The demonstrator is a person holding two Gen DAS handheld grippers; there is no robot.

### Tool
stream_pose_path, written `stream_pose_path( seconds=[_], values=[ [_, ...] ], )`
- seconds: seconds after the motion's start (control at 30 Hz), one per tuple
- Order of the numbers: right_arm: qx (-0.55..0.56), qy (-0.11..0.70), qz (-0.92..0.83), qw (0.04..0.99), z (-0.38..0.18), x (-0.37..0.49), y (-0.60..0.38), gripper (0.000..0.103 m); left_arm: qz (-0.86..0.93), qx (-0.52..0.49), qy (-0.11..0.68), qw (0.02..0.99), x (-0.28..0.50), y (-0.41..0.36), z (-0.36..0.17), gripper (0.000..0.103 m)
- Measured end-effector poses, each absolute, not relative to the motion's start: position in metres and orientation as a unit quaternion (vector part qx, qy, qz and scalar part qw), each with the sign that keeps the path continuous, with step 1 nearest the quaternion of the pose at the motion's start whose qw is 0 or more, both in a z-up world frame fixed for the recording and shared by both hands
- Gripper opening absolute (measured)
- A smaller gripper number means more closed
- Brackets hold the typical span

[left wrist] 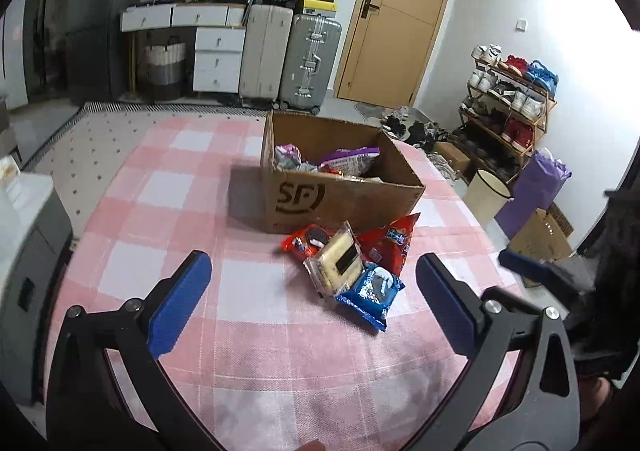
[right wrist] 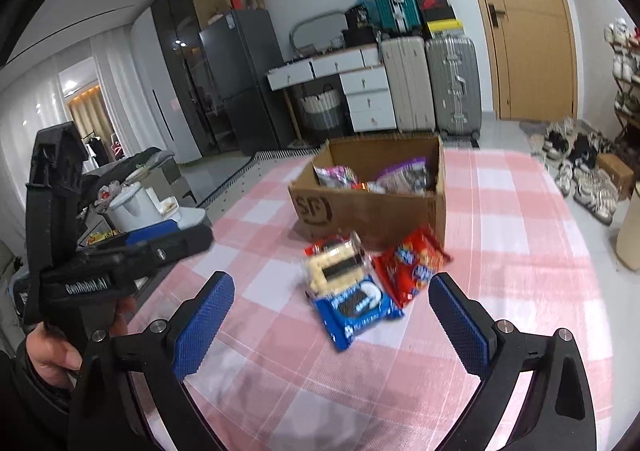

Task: Organize snacks
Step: 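Move both grippers back toward the remaining snacks, then grasp the blue Oreo pack with the right gripper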

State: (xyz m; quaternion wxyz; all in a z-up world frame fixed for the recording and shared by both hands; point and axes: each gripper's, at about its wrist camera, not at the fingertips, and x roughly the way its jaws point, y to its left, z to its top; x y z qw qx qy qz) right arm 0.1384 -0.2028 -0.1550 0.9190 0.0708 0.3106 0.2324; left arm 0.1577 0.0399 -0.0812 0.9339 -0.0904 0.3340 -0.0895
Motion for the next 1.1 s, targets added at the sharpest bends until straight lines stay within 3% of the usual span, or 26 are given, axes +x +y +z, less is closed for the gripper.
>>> stream_pose_path(
  seconds=[0.43, 0.83, 0.93, 1.0, 1.1],
  values=[
    [0.107, 0.393, 0.218, 0.887, -0.227, 0.188, -0.199, 0.100, -0.077, -0.096, 0.361, 0.924, 0.177, 0.049, -0.132, 0.102],
    [0.132, 0.426, 0.219, 0.868, -0.256, 0.216, -0.188, 0.099, -0.094, -0.105, 0.390, 0.910, 0.188, 0.055, -0.168, 0.102],
    [0.135, 0.438, 0.217, 0.862, -0.261, 0.224, -0.183, 0.095, -0.095, -0.111, 0.391, 0.909, 0.189, 0.058, -0.171, 0.102],
    [0.144, 0.444, 0.223, 0.856, -0.264, 0.228, -0.180, 0.085, -0.095, -0.116, 0.388, 0.909, 0.190, 0.061, -0.171, 0.102],
    [0.142, 0.458, 0.219, 0.850, -0.270, 0.235, -0.174, 0.083, -0.095, -0.122, 0.391, 0.907, 0.191, 0.064, -0.173, 0.102]
  ],
)
